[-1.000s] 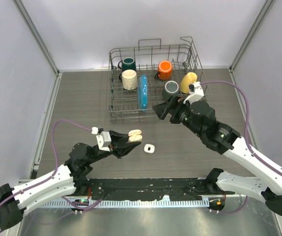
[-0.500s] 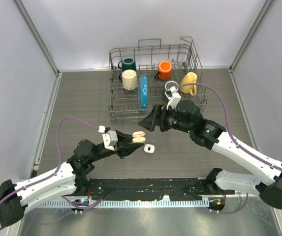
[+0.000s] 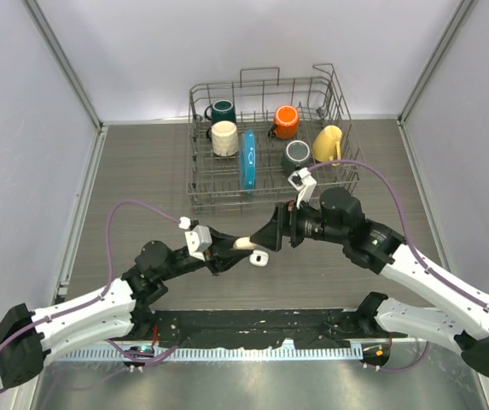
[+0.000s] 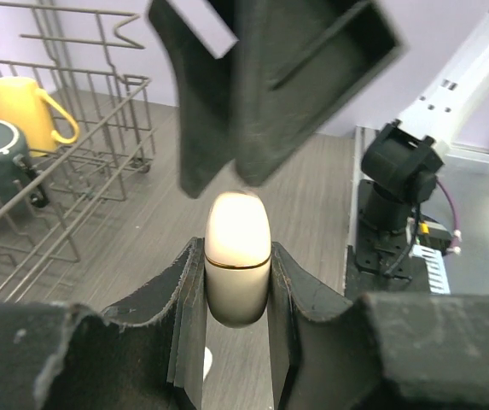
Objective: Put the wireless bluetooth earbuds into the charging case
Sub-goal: Close the charging case, then place the charging case at the center of the board.
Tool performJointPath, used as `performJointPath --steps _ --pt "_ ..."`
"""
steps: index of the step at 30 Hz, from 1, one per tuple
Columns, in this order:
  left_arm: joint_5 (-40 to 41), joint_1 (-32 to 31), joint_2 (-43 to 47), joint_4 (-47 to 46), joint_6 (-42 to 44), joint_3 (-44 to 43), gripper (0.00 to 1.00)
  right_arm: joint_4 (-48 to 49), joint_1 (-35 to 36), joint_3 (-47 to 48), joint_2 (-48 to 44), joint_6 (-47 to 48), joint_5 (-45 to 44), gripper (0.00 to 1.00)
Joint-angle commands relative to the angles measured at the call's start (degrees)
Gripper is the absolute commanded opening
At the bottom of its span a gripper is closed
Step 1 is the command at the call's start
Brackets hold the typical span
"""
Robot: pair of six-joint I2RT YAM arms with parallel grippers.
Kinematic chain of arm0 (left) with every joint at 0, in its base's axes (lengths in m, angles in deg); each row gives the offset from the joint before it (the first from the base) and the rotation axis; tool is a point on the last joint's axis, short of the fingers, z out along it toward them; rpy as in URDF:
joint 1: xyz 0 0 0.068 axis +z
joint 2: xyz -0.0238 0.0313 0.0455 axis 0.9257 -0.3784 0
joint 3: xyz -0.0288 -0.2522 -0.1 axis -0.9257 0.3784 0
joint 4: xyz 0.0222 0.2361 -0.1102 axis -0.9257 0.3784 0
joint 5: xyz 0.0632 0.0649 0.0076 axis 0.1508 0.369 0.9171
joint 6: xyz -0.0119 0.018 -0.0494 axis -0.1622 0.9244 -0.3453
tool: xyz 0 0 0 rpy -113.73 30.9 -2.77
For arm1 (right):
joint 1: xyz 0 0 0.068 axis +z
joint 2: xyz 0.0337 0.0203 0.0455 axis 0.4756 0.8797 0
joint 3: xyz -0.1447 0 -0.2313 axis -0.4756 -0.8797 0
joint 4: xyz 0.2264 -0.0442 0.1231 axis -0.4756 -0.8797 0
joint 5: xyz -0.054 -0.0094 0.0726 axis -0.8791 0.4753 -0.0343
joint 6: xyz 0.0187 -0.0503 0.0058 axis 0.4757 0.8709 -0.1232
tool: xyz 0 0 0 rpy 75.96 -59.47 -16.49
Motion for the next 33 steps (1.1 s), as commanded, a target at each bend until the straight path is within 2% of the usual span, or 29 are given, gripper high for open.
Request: performJointPath --steps 1,2,3,6,8,10,11,15,20,23,29,33 --pt "5.26 0.5 -1.09 -5.16 -1.32 -2.67 0.0 -3.91 0.54 0.23 -2.95 3.41 -1.51 0.88" --pt "6.14 0.5 -1.18 -4.37 -2.46 -2.93 0.0 -5.49 0.54 0.32 -3.56 1.5 -5.63 0.88" --pt "9.19 0.41 -1.27 -2.89 -3.69 -3.2 0.0 -6.28 0.54 0.14 -3.74 -0.35 -14.81 0.88" --pt "17.18 0.41 -1.36 7.82 -12.47 -4.86 0.0 -7.52 0.46 -1.17 -3.75 -4.76 -24.81 0.89" --pt "21.33 0.41 -1.71 17.4 -20.52 -5.13 0.0 -7.52 0.46 -1.62 -2.61 -5.73 -25.01 0.9" --pt "23.89 0.5 -2.15 21.72 -25.48 -3.47 0.0 -7.61 0.46 -1.7 -1.47 -6.78 -24.23 0.91" --pt "24.51 0.5 -2.07 22.35 -31.07 -2.59 0.0 -7.52 0.46 -1.79 -1.02 -6.96 -23.87 0.91" --pt "26.62 0.5 -1.71 17.71 -41.9 5.04 0.0 -7.52 0.46 -2.32 0.56 -6.88 -22.73 0.91" --pt "27.94 0.59 -2.94 16.2 -46.07 8.67 0.0 -7.52 0.46 -2.58 0.3 -6.43 -23.61 0.91" --pt "26.19 0.5 -6.54 14.45 -46.16 8.67 0.01 -7.44 0.54 -2.49 0.65 -6.26 -24.31 0.91" --pt "21.18 0.85 -20.24 6.02 -46.68 8.22 0.0 -7.44 0.46 -2.23 1.53 -6.87 -24.92 0.91" --pt "20.91 1.29 -27.1 -7.48 -50.28 12.09 0.01 -7.52 0.46 -2.76 1.0 -7.14 -25.36 0.91"
